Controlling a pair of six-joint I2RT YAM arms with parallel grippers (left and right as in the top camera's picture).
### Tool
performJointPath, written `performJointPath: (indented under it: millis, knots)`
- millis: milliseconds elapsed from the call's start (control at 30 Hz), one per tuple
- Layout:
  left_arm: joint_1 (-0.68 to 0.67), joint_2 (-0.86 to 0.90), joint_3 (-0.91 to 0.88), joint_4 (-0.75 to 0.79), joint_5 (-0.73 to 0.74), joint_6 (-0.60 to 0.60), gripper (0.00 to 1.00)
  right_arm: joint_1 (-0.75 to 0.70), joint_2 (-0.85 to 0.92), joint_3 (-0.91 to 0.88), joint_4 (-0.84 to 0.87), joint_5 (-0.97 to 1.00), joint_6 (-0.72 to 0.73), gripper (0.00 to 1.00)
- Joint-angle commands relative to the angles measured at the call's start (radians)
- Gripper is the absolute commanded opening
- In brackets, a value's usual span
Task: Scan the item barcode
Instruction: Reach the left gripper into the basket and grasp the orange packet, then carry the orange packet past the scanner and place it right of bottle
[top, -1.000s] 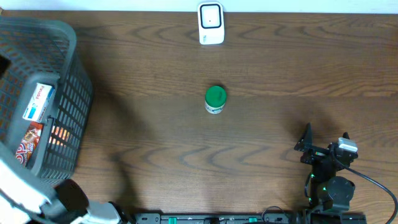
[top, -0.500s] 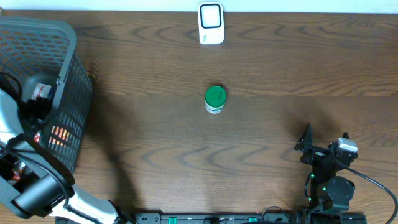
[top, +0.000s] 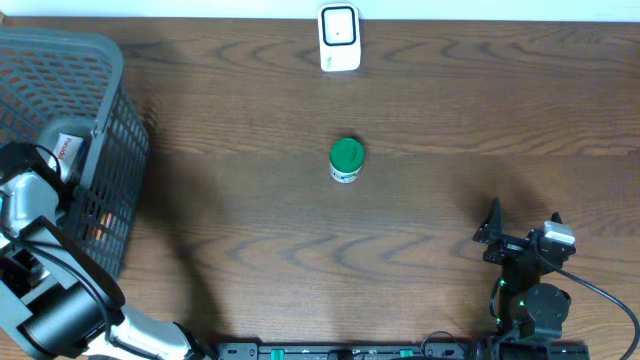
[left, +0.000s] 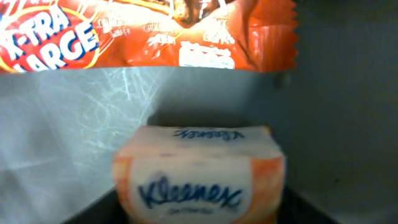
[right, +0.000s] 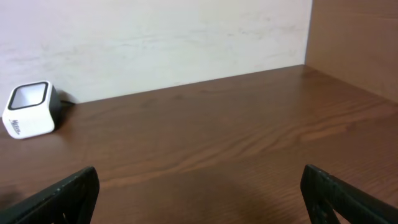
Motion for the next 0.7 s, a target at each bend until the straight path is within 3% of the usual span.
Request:
performJointPath:
  millis: [0,167,267,400,500,567,667]
  knots:
    - [0.001,0.000,-0.022,-0.026,0.021,-0.010,0.48,0.003,-0.004,-0.002,-0.003,0.002,-0.006,0.99]
    - [0.001,-0.098,0.138,-0.158,0.026,-0.010,0.47,0.003,-0.004,-0.002,-0.003,0.002,-0.006,0.99]
    - [0.000,-0.212,0.353,-0.248,0.090,-0.009,0.48,0.003,-0.004,-0.002,-0.003,0.002,-0.006,0.99]
    - [0.000,-0.363,0.613,-0.269,0.201,-0.033,0.49,0.003,-0.004,-0.002,-0.003,0.002,-0.006,0.99]
    - [-0.016,-0.465,0.699,-0.221,0.293,-0.095,0.51,0.003,-0.004,-0.002,-0.003,0.002,-0.006,0.99]
    - [-0.074,-0.537,0.699,-0.173,0.317,-0.134,0.52,0.003,-0.004,-0.002,-0.003,0.002,-0.006,0.99]
    - [-0.228,-0.578,0.699,-0.219,0.318,-0.200,0.53,0.003,-0.004,-0.002,-0.003,0.002,-0.006,0.99]
